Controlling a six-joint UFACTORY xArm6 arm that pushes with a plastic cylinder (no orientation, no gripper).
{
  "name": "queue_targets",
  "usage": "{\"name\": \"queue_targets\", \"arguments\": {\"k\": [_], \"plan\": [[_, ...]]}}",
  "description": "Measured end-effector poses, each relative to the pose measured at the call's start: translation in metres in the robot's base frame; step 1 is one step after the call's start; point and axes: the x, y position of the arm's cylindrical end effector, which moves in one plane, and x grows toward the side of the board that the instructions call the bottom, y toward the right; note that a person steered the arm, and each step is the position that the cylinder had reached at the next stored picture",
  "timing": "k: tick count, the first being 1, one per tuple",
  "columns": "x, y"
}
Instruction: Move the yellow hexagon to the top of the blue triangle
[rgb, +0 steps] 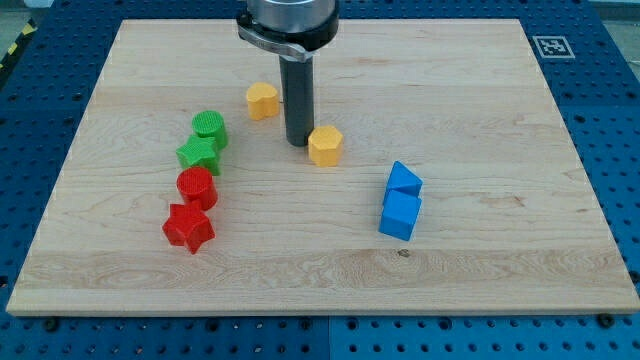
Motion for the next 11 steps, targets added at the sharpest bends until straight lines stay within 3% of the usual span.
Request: {"name": "queue_targets", "arguments": {"k": [5,11], "plan": [[0.035,0.012],[-0.001,0.072]]}}
